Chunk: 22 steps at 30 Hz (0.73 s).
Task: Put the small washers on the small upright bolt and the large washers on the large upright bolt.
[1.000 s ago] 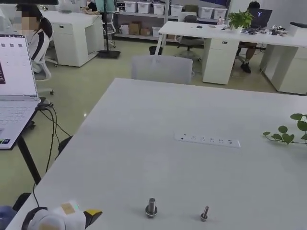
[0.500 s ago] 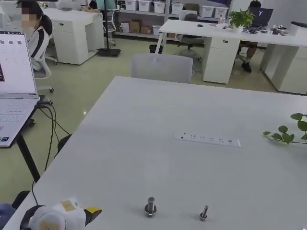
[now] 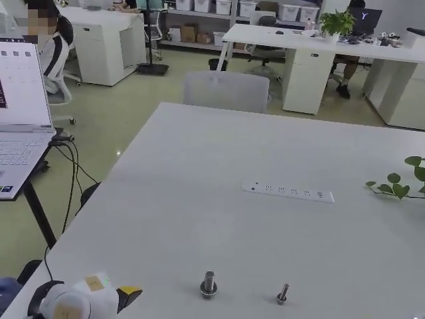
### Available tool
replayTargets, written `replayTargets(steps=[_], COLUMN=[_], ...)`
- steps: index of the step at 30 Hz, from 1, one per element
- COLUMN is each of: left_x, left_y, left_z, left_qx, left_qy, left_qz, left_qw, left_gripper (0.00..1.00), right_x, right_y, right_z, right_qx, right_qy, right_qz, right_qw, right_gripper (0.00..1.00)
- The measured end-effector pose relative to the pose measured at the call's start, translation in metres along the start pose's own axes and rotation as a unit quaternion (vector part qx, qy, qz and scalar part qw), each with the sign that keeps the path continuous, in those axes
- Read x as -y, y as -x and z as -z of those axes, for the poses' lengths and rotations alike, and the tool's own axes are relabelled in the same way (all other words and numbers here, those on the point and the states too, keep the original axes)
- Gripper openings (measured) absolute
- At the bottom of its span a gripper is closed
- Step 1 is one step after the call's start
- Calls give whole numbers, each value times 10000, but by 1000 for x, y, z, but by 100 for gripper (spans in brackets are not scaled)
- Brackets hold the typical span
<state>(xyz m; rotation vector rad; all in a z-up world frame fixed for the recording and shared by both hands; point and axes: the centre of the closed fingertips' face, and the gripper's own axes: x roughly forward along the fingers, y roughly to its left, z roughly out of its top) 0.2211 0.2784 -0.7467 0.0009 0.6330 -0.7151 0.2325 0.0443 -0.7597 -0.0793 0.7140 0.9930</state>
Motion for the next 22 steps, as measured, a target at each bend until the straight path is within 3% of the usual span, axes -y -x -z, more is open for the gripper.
replayTargets(steps=[22], left_x=[6], left_y=[0], left_z=[-4], left_qx=[-29], left_qy=[-87], left_qz=[44], left_qw=[9999], left_gripper=[94], right_x=[-1], right_y=[4], right_z=[6], right_qx=[-15], right_qy=[-6], right_qz=[45], right_qw=[10000], right_gripper=[94])
